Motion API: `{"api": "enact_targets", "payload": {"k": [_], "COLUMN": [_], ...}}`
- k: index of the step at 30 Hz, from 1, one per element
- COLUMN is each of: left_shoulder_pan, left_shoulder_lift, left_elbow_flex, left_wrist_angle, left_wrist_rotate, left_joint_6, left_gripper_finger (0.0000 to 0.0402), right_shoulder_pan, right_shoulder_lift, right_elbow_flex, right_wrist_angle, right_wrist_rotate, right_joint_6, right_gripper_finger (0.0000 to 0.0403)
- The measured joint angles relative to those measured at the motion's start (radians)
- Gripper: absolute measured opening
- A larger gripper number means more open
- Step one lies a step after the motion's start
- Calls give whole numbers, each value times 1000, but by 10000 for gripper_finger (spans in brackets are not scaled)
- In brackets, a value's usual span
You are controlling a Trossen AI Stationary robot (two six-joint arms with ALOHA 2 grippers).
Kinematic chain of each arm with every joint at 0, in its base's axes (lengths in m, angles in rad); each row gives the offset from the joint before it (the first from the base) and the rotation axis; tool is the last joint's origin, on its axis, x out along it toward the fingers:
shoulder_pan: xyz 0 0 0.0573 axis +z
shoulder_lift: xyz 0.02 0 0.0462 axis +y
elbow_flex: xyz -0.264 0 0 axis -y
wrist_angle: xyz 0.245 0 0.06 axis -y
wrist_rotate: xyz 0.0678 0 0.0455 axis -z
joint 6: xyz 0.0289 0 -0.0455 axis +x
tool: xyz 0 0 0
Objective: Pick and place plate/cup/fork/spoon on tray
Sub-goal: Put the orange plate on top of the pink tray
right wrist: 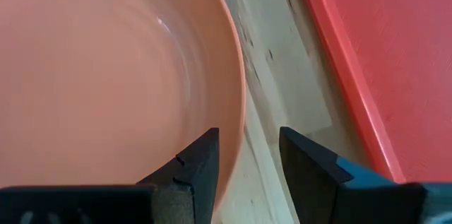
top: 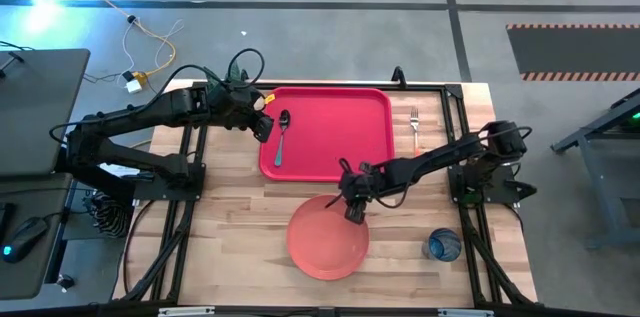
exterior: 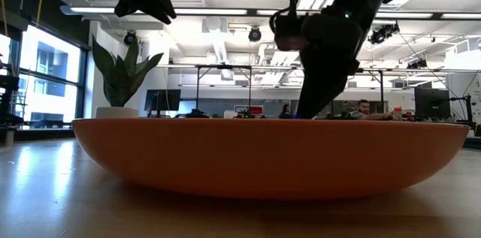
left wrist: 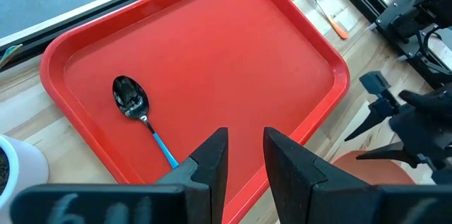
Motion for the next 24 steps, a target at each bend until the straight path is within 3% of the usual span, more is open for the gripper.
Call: {"api": "enact_targets", "payload": {"k": [12, 20, 24], "left_shoulder_pan": [0, 0, 0], "left_shoulder_lift": [0, 0, 0], "left_elbow_flex": [0, 0, 0], "left_wrist_angle": [0, 0, 0], "left_wrist_rotate": [-1, -1, -1], "left_joint_6": [8, 8, 8], "left_gripper_finger": [83, 83, 83], "right_shoulder_pan": [0, 0, -3], "right_shoulder_lift": [66, 65, 64], "right_elbow_flex": [-1, -1, -1], "right_wrist_angle": [20, 20, 20], "right_wrist_rotate": [-50, -52, -59], "right_joint_6": [9, 56, 59], "right_gripper_finger": [130, 20, 13]}}
